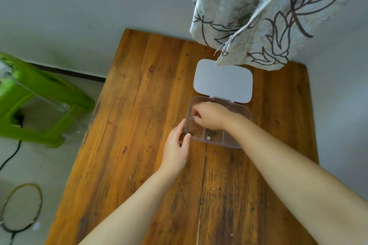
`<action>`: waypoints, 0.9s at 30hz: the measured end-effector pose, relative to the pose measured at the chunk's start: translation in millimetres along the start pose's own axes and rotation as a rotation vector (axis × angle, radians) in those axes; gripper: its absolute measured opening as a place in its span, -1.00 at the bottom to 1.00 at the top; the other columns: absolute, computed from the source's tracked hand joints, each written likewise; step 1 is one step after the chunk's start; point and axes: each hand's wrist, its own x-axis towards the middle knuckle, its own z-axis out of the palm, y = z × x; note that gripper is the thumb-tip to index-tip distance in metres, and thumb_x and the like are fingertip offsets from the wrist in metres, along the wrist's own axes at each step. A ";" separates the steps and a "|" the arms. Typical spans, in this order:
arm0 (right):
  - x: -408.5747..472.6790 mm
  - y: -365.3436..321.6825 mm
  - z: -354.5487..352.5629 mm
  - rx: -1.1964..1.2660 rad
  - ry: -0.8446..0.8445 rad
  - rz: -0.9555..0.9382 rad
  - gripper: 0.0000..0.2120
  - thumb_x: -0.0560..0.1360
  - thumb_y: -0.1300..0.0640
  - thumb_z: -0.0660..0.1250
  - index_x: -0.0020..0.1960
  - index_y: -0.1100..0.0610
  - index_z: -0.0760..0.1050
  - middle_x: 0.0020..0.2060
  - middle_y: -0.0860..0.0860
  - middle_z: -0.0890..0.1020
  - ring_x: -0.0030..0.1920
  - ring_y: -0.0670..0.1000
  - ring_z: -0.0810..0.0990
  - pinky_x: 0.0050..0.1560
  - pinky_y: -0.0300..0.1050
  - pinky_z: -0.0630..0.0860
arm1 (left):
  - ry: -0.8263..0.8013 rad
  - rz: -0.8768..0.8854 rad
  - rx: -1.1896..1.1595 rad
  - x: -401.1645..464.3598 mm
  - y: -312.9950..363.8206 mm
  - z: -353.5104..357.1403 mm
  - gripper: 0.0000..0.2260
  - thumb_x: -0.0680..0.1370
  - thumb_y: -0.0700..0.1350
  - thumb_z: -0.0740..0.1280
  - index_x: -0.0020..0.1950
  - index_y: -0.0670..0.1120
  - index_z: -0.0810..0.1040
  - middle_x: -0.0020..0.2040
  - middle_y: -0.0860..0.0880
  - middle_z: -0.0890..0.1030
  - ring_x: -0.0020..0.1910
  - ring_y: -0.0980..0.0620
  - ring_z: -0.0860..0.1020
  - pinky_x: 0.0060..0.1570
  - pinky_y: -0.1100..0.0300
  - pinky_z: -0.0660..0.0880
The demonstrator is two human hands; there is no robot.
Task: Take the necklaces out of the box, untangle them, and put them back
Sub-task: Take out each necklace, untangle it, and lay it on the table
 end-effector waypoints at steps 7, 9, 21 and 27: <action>-18.8 -4.4 -0.2 0.242 0.224 -0.013 -0.86 0.55 0.17 0.23 0.06 0.17 0.51 -0.04 0.07 0.61 -0.06 0.05 0.58 0.00 0.07 0.58 | -0.011 -0.002 -0.003 0.5 -2.0 0.6 -0.60 0.60 -0.11 0.16 0.44 0.05 0.23 0.40 0.02 0.36 0.31 0.15 0.33 0.14 0.33 0.25; -32.3 -6.9 -5.9 0.349 0.289 -0.005 -0.90 0.54 0.19 0.24 0.01 0.17 0.50 -0.11 0.04 0.60 -0.10 0.01 0.58 -0.03 0.03 0.60 | -0.039 -0.013 0.005 2.5 -2.3 -1.3 -0.59 0.60 -0.11 0.17 0.45 0.04 0.21 0.41 0.01 0.36 0.29 0.16 0.33 0.15 0.32 0.25; -131.0 -55.3 -51.0 0.781 0.397 -0.115 -0.88 0.54 0.19 0.28 -0.03 0.04 0.58 -0.18 -0.07 0.67 -0.20 -0.13 0.63 -0.11 -0.30 0.60 | -0.341 0.164 -0.009 -25.3 65.5 -73.2 -0.78 0.58 -0.06 0.22 -0.06 -0.10 0.63 0.02 0.06 0.66 0.05 0.09 0.56 0.16 0.15 0.42; -148.4 -69.3 -11.2 0.949 0.333 0.071 -0.89 0.54 0.24 0.27 -0.02 0.14 0.58 -0.20 -0.03 0.68 -0.35 -0.25 0.56 -0.35 -0.48 0.43 | -0.674 0.016 0.074 -33.7 57.7 -129.5 -0.75 0.60 -0.03 0.18 -0.15 -0.11 0.56 -0.31 -0.05 0.55 -0.27 0.05 0.50 -0.04 0.23 0.45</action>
